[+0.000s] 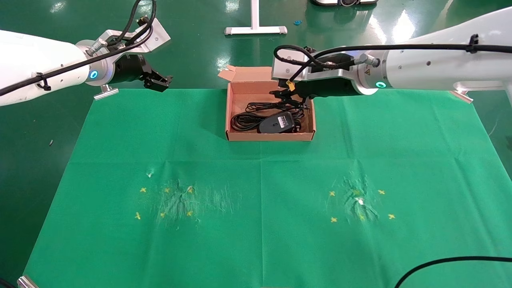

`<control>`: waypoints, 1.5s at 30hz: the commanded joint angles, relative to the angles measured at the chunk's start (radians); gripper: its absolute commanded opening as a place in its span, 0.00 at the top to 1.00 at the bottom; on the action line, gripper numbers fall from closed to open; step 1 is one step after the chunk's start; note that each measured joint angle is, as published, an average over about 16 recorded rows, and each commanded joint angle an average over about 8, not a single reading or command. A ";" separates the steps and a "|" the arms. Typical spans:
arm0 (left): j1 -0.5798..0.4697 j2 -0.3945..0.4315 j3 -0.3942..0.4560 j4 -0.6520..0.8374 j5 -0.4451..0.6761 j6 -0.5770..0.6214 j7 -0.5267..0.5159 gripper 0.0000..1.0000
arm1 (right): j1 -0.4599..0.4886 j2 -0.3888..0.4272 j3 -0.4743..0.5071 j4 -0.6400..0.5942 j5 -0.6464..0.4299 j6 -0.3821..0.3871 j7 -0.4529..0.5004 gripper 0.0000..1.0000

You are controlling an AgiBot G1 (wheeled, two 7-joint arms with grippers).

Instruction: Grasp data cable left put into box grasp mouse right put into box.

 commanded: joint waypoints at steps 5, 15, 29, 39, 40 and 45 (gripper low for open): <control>0.000 0.000 0.000 0.001 -0.001 0.000 0.001 0.00 | -0.013 0.014 0.010 0.012 0.026 -0.012 0.003 0.00; 0.000 0.000 0.000 0.001 -0.001 0.000 0.001 0.00 | -0.109 0.103 0.070 0.078 0.200 -0.083 0.024 0.00; 0.000 0.000 0.000 0.001 -0.001 0.000 0.001 0.00 | -0.254 0.237 0.160 0.176 0.461 -0.189 0.056 0.00; 0.002 -0.001 -0.002 0.000 -0.004 0.002 0.002 0.00 | -0.358 0.334 0.225 0.247 0.648 -0.265 0.079 0.00; 0.005 -0.003 -0.006 -0.002 -0.010 0.005 0.005 0.00 | -0.369 0.343 0.232 0.254 0.667 -0.272 0.081 0.00; 0.044 -0.028 -0.054 -0.029 -0.084 0.049 0.043 0.00 | -0.421 0.391 0.264 0.289 0.761 -0.310 0.093 0.00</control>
